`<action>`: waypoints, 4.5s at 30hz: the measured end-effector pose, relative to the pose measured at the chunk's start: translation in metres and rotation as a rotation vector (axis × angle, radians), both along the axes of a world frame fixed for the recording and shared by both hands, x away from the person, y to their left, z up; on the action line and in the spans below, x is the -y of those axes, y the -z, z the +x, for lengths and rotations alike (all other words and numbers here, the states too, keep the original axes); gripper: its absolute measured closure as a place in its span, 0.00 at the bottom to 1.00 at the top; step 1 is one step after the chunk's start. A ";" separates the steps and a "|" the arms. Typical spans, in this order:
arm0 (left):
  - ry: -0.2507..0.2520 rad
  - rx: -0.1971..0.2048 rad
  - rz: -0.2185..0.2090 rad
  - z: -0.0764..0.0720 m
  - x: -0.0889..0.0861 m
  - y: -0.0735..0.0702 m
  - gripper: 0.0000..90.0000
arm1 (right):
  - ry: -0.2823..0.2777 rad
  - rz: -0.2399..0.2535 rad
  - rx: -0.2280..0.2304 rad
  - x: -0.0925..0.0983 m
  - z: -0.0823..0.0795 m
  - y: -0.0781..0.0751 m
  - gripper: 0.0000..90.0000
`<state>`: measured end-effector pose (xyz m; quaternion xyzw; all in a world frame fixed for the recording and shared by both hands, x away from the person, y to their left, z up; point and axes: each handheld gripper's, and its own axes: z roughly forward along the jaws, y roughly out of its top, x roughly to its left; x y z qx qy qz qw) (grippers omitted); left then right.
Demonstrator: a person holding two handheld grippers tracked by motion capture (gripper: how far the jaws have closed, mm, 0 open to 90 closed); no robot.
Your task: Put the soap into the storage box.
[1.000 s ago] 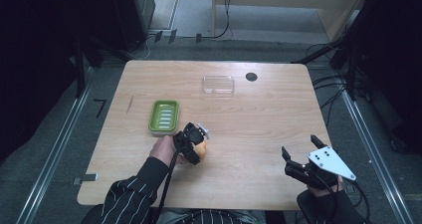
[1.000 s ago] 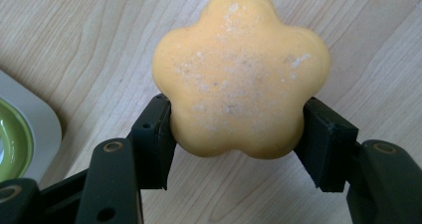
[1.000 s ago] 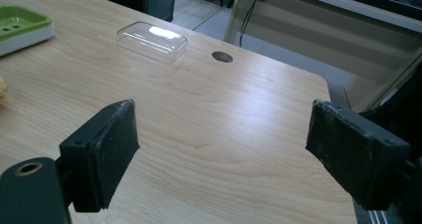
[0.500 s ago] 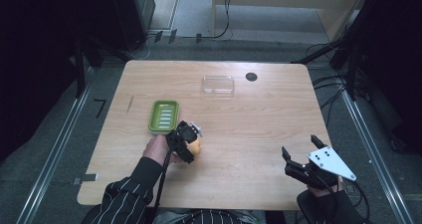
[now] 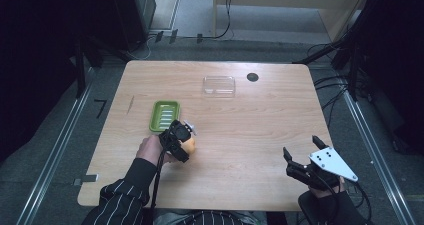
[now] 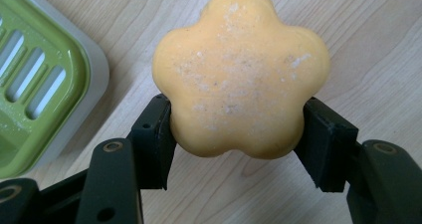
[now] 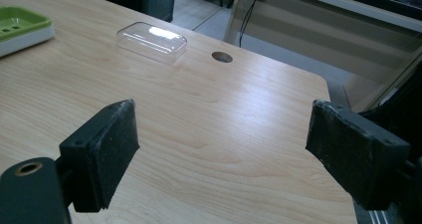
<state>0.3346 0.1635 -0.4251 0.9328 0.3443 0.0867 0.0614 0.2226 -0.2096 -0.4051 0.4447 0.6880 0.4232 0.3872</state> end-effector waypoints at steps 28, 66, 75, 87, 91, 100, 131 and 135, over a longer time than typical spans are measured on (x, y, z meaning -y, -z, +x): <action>-0.054 0.018 -0.018 0.004 -0.021 -0.010 0.44 | 0.000 0.000 -0.002 0.000 0.000 0.000 0.15; -0.134 0.050 -0.034 0.027 -0.046 -0.024 0.44 | -0.002 -0.003 -0.003 -0.001 0.000 0.000 0.15; -0.143 0.070 -0.044 0.037 -0.048 -0.027 0.44 | -0.002 -0.002 -0.004 0.000 0.000 0.000 0.15; -0.166 0.081 -0.063 0.048 -0.056 -0.034 0.44 | -0.001 -0.004 -0.002 -0.001 0.001 0.000 0.15; -0.181 0.089 -0.068 0.053 -0.060 -0.036 0.44 | -0.003 -0.006 0.000 -0.001 0.001 0.000 0.15; -0.195 0.098 -0.067 0.064 -0.065 -0.037 0.44 | -0.005 -0.006 0.000 -0.001 0.001 0.000 0.15; -0.201 0.052 -0.011 0.095 -0.066 -0.022 0.44 | -0.008 -0.007 -0.001 -0.001 0.001 0.000 0.15; -0.210 0.059 0.000 0.096 -0.066 -0.020 0.44 | -0.007 -0.008 -0.002 -0.002 0.001 0.000 0.15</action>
